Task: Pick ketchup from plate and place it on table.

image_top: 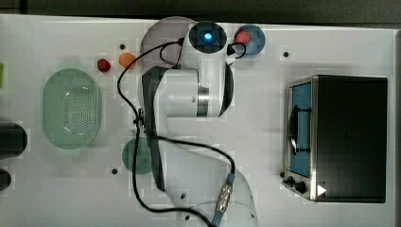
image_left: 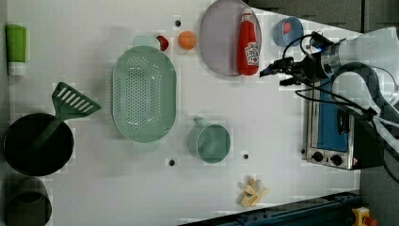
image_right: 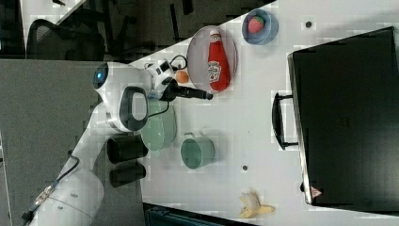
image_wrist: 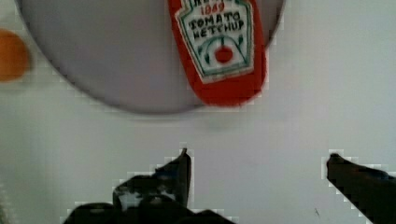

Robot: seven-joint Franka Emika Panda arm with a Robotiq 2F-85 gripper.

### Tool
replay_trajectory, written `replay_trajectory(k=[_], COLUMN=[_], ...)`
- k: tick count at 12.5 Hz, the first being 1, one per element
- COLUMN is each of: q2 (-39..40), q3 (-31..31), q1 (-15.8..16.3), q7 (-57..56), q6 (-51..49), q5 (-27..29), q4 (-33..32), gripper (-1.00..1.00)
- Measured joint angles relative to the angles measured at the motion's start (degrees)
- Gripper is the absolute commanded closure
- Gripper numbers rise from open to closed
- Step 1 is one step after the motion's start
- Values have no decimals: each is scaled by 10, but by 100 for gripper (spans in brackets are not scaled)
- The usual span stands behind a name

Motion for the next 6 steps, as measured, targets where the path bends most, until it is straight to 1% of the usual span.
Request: replay_trajectory(k=[4, 6], q2=[73, 107], q3=[-2, 0], q1=[0, -1], q7=[-27, -50], q6=[9, 17], q5=[-19, -19], q4=[88, 120], gripper=[-100, -100])
